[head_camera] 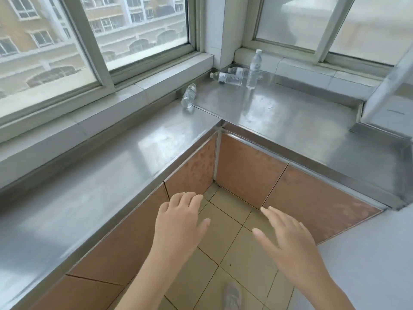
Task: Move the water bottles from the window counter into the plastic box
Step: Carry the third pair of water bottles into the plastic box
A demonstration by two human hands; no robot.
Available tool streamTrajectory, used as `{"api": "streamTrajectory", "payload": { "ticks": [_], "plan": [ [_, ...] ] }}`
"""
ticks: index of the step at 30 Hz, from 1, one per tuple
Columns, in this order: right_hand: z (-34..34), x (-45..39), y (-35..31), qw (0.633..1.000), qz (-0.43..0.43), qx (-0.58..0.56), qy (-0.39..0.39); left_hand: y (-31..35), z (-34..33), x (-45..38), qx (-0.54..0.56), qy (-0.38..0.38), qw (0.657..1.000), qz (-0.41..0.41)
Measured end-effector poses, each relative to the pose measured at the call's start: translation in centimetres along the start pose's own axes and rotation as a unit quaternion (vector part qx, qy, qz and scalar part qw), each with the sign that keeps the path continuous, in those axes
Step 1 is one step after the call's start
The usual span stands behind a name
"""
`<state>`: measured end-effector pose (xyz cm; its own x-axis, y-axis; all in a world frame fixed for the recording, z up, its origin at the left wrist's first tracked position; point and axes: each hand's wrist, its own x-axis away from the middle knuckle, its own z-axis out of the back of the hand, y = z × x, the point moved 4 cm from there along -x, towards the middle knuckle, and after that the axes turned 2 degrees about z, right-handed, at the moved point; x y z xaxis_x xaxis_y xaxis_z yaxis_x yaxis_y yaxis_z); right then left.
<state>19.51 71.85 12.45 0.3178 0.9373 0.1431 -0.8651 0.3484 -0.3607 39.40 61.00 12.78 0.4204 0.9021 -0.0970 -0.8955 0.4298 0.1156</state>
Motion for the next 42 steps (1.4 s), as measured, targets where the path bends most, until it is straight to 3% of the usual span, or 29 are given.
{"api": "streamTrajectory", "payload": {
  "ticks": [5,16,23,33,42],
  "plan": [
    [0.6,-9.4,1.7,1.000,0.007,-0.006,-0.014,0.9,-1.7,-9.0,0.022,-0.029,0.999,0.005],
    [6.7,-29.5,1.4,0.992,0.115,0.034,-0.034,2.1,-1.9,-26.7,0.055,0.007,0.997,0.048],
    [7.4,-39.3,1.7,0.993,0.109,0.038,-0.029,1.1,-3.6,-36.9,0.031,-0.006,0.997,0.069],
    [7.0,-56.2,-0.3,0.994,0.065,0.060,-0.068,-4.1,-8.3,-55.0,0.030,-0.035,0.996,0.079],
    [6.1,-66.7,-3.3,0.987,0.064,0.080,-0.121,-11.1,-14.8,-68.4,0.022,0.000,0.994,0.109]
  ]
}}
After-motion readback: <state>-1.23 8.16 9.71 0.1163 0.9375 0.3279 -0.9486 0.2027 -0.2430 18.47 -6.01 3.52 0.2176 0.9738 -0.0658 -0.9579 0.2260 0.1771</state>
